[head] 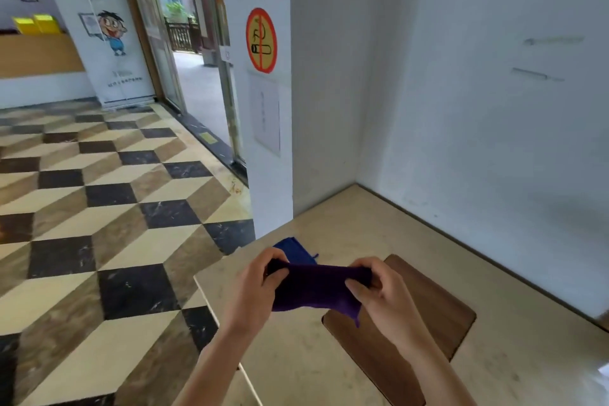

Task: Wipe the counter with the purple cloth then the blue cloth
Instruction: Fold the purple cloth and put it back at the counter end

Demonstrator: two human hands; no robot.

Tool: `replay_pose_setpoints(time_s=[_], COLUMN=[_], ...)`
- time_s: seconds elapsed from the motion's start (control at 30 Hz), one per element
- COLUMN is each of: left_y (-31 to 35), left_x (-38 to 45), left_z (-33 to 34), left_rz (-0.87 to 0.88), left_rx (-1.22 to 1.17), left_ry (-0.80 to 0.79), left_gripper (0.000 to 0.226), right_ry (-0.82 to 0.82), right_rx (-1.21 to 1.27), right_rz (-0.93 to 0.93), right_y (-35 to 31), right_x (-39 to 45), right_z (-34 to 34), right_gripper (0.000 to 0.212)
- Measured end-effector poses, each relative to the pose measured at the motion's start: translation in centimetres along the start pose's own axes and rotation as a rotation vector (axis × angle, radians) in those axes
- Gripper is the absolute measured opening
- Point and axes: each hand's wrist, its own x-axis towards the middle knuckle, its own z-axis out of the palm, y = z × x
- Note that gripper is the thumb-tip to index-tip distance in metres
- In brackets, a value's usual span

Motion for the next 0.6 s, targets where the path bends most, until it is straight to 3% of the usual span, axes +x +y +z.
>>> replay_pose_setpoints(time_s=[0.1,0.27,0.6], left_y=[-2.8,-5.8,-9.1], left_x=[3.0,7.9,17.1], left_z=[-3.5,-6.9,-5.9], left_rz=[0.022,0.028,-0.009], left_rx=[0.041,0.060,-0.031], left_ry=[0.015,-0.021,-0.173], left_gripper=[0.022,0.025,0.021], right_ry=[0.022,0.084,0.194], right_rx=[0.020,0.049,0.074], right_rz=[0.012,0.053,0.128], right_y=[-0.6,-1.4,0.0], right_x=[2.9,6.8,13.2], right_z=[4.6,9.4,10.6], right_gripper=[0.017,0.017,0.016])
